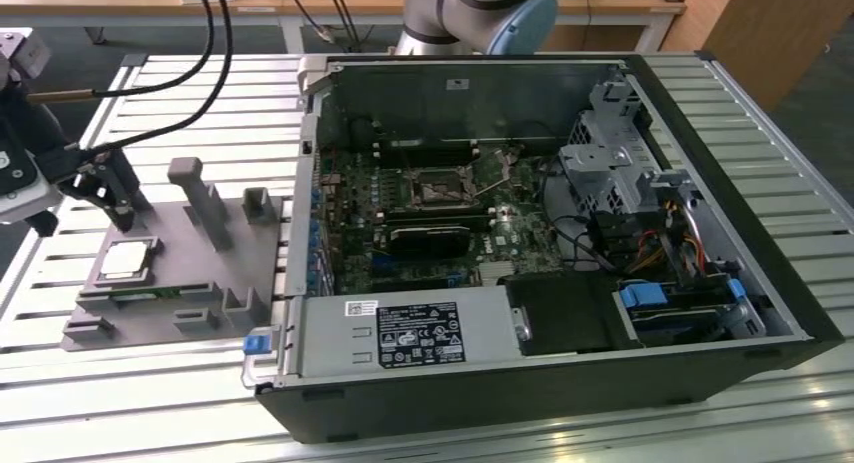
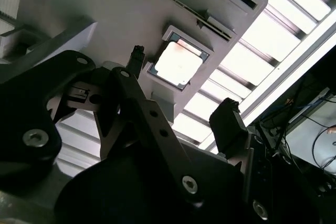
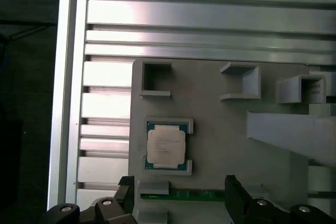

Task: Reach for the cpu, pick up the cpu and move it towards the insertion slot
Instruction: 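Pick up the cpu and move it towards the insertion slot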

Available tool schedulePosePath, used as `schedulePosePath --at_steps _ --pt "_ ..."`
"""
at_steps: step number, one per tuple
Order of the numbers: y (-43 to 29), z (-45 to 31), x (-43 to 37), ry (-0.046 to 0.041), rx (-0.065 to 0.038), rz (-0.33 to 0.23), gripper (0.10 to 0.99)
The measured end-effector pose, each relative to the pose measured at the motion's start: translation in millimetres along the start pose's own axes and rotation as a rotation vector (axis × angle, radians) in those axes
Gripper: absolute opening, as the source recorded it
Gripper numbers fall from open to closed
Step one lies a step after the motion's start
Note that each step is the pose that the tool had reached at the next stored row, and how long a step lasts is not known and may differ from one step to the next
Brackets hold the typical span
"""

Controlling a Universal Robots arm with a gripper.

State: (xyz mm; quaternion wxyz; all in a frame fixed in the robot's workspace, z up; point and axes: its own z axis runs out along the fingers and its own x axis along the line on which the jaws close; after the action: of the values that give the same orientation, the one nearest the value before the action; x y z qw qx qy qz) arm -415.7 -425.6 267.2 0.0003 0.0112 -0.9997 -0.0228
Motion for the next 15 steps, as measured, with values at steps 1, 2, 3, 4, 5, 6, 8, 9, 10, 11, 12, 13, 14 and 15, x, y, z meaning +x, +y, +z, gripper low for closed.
schedulePosePath --at_steps 1,2,3,4,5,6,8,9,10,11,12,13,14,15 --pt "-0.1 2.0 0.7 -0.0001 0.000 0.000 0.776" --pt "-0.2 3.8 1.0 0.0000 0.000 0.000 0.776" --pt "-0.3 5.6 1.3 0.0000 0.000 0.000 0.776" --pt "-0.3 7.4 1.5 -0.0001 0.000 0.000 0.776" --pt "-0.4 9.2 1.7 -0.0001 0.000 0.000 0.776" --pt "-0.5 10.9 1.8 0.0000 0.000 0.000 0.776" --pt "-0.6 14.6 1.9 -0.0001 0.000 0.001 0.776" --pt "-0.7 16.5 2.0 -0.0002 0.000 0.003 0.776" --pt "-0.8 18.3 2.0 -0.0002 0.000 0.004 0.776" --pt "-0.8 20.1 2.1 -0.0002 0.000 0.004 0.776" --pt "-0.8 21.9 2.1 -0.0002 0.000 0.005 0.776" --pt "-0.7 23.7 2.3 -0.0002 0.000 0.005 0.776" --pt "-0.5 25.5 2.6 -0.0002 0.000 0.006 0.776" --pt "-0.4 27.3 2.9 -0.0002 0.000 0.005 0.776"
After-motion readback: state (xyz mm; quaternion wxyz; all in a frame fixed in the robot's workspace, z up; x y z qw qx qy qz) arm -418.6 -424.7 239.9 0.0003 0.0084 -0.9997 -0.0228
